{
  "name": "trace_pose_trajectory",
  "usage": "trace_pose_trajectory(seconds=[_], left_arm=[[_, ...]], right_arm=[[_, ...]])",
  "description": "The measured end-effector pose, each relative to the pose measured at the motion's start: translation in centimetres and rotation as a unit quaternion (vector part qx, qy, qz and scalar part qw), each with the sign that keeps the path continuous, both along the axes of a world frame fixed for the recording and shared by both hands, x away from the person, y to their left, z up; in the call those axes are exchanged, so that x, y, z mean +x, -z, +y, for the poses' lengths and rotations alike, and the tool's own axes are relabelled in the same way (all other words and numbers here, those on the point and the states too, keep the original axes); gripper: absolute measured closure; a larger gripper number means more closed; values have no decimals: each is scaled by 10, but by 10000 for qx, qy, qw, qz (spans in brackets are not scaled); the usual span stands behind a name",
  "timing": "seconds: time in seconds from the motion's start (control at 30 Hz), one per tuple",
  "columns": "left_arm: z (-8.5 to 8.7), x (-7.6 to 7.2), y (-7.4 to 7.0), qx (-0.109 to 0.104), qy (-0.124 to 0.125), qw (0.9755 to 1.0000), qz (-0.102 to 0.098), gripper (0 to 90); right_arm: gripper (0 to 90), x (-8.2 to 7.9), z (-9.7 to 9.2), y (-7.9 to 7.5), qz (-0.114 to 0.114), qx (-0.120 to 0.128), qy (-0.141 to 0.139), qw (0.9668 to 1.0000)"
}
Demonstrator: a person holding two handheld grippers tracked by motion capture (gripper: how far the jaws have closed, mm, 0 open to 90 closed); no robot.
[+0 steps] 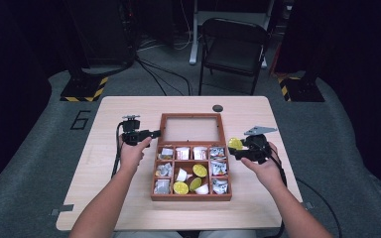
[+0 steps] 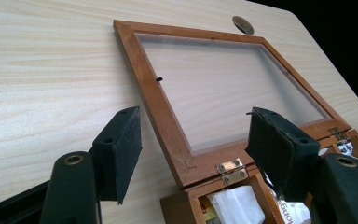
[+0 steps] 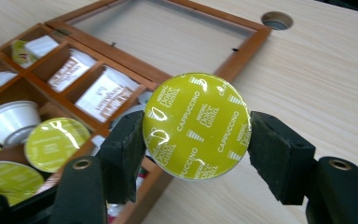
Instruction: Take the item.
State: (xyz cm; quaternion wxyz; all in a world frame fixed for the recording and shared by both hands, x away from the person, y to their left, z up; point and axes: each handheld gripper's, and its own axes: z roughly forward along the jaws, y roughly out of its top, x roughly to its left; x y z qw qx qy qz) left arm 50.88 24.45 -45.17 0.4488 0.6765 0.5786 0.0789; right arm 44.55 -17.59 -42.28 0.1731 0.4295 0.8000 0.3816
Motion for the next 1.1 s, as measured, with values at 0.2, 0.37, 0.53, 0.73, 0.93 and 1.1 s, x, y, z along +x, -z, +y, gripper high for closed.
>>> trace_pose_trajectory(seconds=[0.2,0.37,0.53,0.73,0.93,1.1], left_arm=[[3,1,0,-1,-47,10000,16,349],[3,-1,-1,5,-17,10000,-18,348],[3,-1,-1,3,-25,10000,-23,349],[4,-1,-1,6,-23,10000,-16,349],[5,1,0,5,-34,10000,2,349],[5,1,1,15,-11,10000,-5,349]], right_arm=[[371,5,-17,11,24,-82,285,9996],[371,11,-31,27,163,-96,598,9980],[371,17,-39,36,295,-131,802,9963],[371,20,-44,46,351,-215,923,9949],[371,22,-53,56,393,-296,1099,9927],[371,23,-57,62,467,-318,1230,9908]])
